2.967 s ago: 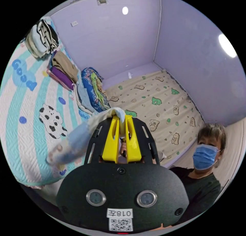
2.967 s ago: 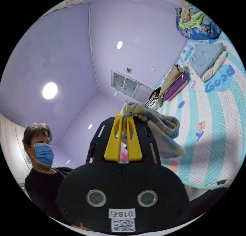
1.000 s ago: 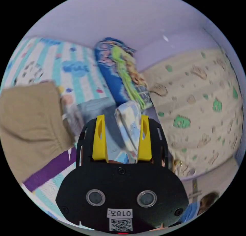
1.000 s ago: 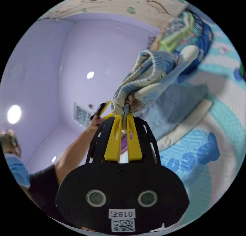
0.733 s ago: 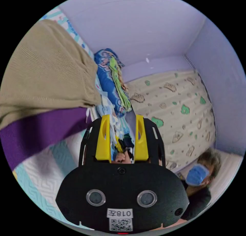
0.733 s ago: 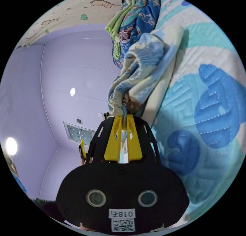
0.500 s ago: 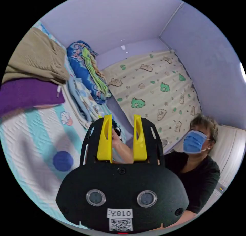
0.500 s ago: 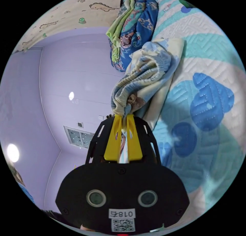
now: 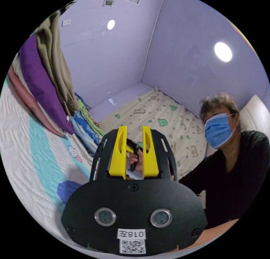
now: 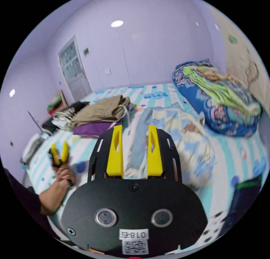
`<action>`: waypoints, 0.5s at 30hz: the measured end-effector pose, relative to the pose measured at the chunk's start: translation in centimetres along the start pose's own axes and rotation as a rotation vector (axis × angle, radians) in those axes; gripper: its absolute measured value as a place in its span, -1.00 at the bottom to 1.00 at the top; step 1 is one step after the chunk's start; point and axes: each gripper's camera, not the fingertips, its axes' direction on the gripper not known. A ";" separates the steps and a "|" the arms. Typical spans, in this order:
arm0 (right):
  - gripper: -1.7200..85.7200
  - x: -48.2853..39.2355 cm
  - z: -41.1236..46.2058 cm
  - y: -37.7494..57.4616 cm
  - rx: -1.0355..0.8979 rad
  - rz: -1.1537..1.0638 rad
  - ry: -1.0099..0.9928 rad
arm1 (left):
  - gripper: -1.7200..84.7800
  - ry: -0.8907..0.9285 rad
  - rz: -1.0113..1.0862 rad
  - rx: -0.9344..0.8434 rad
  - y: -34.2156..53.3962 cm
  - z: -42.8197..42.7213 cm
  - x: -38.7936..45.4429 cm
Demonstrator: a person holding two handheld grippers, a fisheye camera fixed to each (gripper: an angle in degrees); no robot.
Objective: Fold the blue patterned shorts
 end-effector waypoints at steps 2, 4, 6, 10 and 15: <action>-0.68 -1.6 6.7 -5.7 -0.100 -0.125 0.159 | -0.74 -0.082 0.062 -0.099 0.2 1.3 1.7; -0.69 -2.0 11.8 -9.3 -0.174 -0.182 0.259 | -0.73 -0.154 0.093 -0.169 1.0 2.4 3.2; -0.69 -1.8 16.9 -12.0 -0.271 -0.207 0.353 | -0.73 -0.141 0.107 -0.168 1.7 2.4 3.8; -0.69 0.0 25.1 -15.4 -0.449 -0.146 0.372 | -0.73 -0.118 0.078 -0.118 2.5 0.8 3.7; -0.71 1.9 29.2 -16.0 -0.514 -0.124 0.433 | -0.73 -0.120 0.090 -0.111 4.0 0.7 4.7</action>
